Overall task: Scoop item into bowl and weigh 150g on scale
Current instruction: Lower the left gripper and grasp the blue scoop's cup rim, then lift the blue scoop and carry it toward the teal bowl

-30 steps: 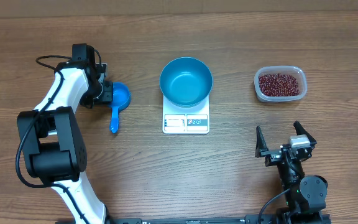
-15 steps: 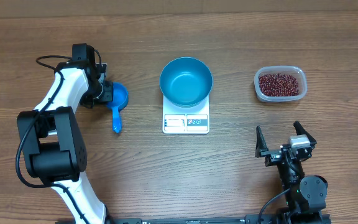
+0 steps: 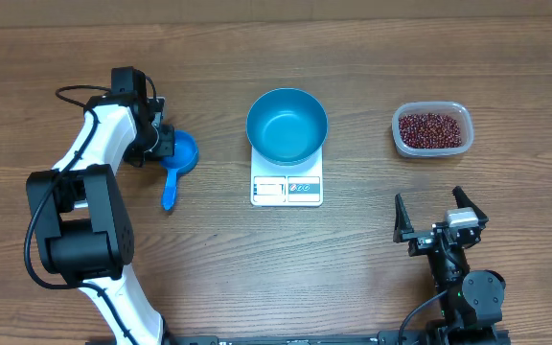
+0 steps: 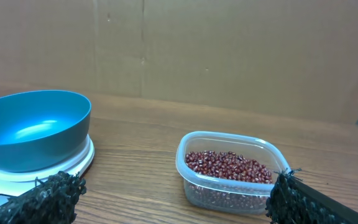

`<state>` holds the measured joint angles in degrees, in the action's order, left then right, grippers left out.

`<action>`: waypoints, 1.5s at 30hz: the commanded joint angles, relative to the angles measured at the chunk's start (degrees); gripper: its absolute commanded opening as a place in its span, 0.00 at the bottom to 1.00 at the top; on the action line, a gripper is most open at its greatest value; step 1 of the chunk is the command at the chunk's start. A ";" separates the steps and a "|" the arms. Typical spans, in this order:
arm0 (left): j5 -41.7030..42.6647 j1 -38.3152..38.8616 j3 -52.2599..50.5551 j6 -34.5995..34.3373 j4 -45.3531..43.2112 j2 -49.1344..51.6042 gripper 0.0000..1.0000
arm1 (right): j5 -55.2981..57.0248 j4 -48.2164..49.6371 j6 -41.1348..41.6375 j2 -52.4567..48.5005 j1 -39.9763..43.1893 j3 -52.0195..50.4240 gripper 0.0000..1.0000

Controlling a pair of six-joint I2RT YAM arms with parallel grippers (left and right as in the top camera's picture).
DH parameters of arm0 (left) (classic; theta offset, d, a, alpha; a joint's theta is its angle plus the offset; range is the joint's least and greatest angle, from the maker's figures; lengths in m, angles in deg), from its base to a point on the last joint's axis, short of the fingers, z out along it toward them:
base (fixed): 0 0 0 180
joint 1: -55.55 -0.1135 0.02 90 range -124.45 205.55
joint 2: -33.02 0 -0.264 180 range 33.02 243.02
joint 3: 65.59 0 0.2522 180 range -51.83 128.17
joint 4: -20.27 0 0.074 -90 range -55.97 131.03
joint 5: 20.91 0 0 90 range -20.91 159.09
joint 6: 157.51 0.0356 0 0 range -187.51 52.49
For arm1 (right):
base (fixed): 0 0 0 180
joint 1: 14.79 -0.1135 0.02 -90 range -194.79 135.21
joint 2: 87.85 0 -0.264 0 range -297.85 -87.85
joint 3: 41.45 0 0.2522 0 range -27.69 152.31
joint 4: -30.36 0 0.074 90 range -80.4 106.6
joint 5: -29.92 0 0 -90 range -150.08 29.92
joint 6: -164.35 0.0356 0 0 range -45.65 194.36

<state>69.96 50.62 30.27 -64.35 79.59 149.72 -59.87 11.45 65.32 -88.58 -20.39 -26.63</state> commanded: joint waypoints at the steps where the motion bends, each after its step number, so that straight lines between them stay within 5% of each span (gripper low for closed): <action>1: 0.68 -0.31 -0.35 0.02 0.04 0.31 0.04 | -0.28 0.31 -0.46 0.57 0.26 -0.61 1.00; 13: 0.68 -0.31 2.54 0.00 3.41 0.02 0.04 | -0.28 0.31 -0.46 0.57 0.26 -0.61 1.00; 30: 0.63 0.98 22.60 -6.71 19.37 -9.16 0.04 | -0.28 0.31 -0.46 0.57 0.26 -0.61 1.00; 45: 1.97 5.14 24.09 -44.39 34.12 -22.99 0.04 | -0.28 0.31 -0.46 0.57 0.26 -0.61 1.00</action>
<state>70.33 54.88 52.90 -96.20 111.13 129.13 -59.87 11.45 65.32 -88.58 -20.41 -26.63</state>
